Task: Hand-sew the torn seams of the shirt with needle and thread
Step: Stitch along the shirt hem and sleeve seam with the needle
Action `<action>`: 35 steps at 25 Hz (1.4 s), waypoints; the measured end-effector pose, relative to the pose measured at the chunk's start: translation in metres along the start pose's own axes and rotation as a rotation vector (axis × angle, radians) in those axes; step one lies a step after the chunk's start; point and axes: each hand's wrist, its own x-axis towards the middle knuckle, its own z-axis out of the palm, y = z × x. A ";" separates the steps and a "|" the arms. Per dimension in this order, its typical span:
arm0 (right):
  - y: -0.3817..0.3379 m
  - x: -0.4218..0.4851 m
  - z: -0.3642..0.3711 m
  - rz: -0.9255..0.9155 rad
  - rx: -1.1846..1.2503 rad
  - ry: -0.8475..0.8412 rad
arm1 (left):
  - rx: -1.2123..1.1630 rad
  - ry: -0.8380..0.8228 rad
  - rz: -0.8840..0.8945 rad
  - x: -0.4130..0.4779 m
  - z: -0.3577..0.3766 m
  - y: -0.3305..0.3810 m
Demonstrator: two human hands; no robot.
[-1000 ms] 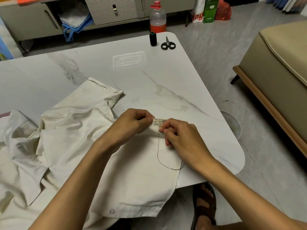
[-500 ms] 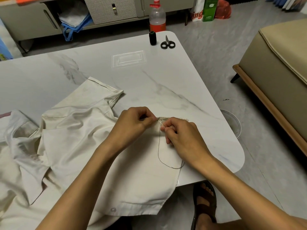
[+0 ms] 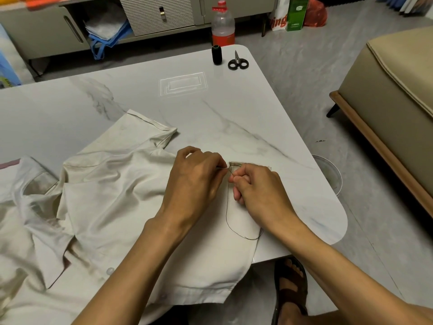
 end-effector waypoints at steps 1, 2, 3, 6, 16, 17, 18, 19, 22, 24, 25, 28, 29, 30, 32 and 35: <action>-0.001 -0.001 0.000 0.002 0.010 -0.002 | 0.018 0.017 0.027 0.000 -0.001 0.000; -0.002 -0.001 0.001 0.004 0.018 -0.006 | 0.033 0.029 0.050 -0.001 -0.002 -0.001; -0.003 -0.001 0.001 0.005 0.024 -0.008 | 0.042 0.037 0.069 -0.001 -0.002 -0.002; -0.003 -0.002 0.001 -0.002 0.018 0.001 | 0.047 0.033 0.113 -0.002 -0.003 0.001; -0.007 -0.009 0.002 0.073 0.259 -0.032 | -0.021 -0.023 -0.026 -0.005 -0.002 -0.001; -0.007 -0.010 0.002 0.065 0.255 -0.022 | -0.020 -0.028 -0.020 -0.005 -0.001 -0.001; -0.007 -0.010 0.001 0.046 0.238 -0.007 | -0.024 -0.028 -0.014 -0.005 -0.001 -0.002; -0.006 -0.010 0.001 0.021 0.213 0.009 | -0.030 -0.025 -0.006 -0.005 -0.001 -0.003; -0.005 -0.011 0.003 -0.053 0.140 0.036 | -0.051 -0.031 0.059 -0.004 -0.003 -0.002; -0.005 -0.010 0.004 -0.063 0.125 0.049 | -0.068 -0.045 0.095 -0.004 -0.004 0.000; -0.006 -0.011 0.004 -0.064 0.137 0.055 | -0.073 -0.044 0.086 -0.004 -0.004 -0.001; -0.010 -0.012 0.002 -0.053 0.201 0.018 | -0.099 -0.018 0.000 -0.004 -0.005 -0.002; -0.010 -0.014 0.002 -0.055 0.192 0.012 | -0.105 -0.016 -0.023 -0.004 -0.006 -0.003; -0.010 -0.015 0.000 -0.083 0.120 0.044 | -0.111 -0.016 -0.038 -0.004 -0.006 -0.003; -0.011 -0.016 -0.008 -0.192 -0.124 0.234 | -0.128 -0.015 -0.057 -0.005 -0.007 -0.005; -0.012 -0.005 -0.032 -0.187 -0.152 0.468 | -0.167 -0.002 -0.071 -0.005 -0.010 -0.009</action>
